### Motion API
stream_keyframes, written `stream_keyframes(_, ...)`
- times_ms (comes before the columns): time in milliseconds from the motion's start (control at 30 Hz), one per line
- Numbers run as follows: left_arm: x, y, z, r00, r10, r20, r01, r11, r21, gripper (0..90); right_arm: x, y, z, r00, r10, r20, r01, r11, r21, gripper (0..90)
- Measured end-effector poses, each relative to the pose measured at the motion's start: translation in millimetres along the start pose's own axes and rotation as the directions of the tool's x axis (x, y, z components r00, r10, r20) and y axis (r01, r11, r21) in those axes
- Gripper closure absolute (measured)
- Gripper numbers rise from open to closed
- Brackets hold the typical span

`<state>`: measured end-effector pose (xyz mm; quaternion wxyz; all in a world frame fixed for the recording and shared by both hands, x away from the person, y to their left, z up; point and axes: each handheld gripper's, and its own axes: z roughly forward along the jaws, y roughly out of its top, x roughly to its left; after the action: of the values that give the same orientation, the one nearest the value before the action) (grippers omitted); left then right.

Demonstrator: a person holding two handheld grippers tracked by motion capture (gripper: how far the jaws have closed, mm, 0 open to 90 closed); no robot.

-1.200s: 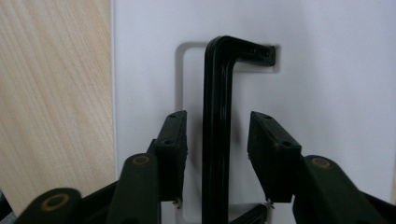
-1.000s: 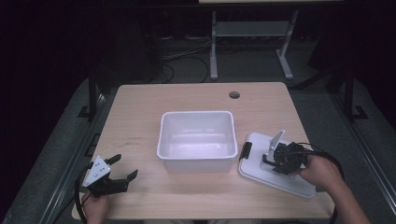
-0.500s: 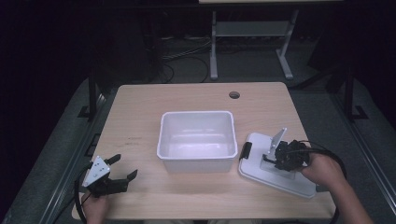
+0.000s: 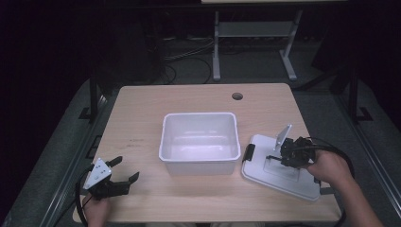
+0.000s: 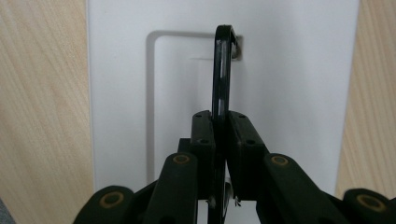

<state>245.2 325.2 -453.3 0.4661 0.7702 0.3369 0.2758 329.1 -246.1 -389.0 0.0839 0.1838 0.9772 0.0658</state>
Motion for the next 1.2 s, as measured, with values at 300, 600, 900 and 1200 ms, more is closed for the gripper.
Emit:
stream_keyframes(300, 0.0, -0.1, -0.2, 1.0, -0.002, -0.001, 0.002, 1.0, -0.001, 13.5, -7.4, 1.7, 0.0, 1.0, 0.0, -0.007, 0.0, 1.0, 0.015, 82.2)
stream_keyframes(600, 0.0, -0.2, -0.2, 1.0, -0.001, -0.002, 0.001, 1.0, -0.001, 13.6, -13.8, 2.1, 0.3, 0.9998, 0.001, -0.019, -0.001, 1.0, 0.021, 83.6)
stream_keyframes(900, 0.0, -0.1, 0.1, 1.0, -0.001, -0.001, 0.001, 1.0, 0.0, 13.6, -16.9, 0.7, 0.1, 0.9995, -0.001, -0.033, 0.002, 1.0, 0.011, 83.9)
stream_keyframes(1200, 0.1, -0.2, -0.2, 1.0, -0.002, -0.002, 0.002, 1.0, 0.0, 13.5, -17.5, 1.0, -0.2, 0.9991, -0.015, -0.038, 0.016, 1.0, 0.01, 84.3)
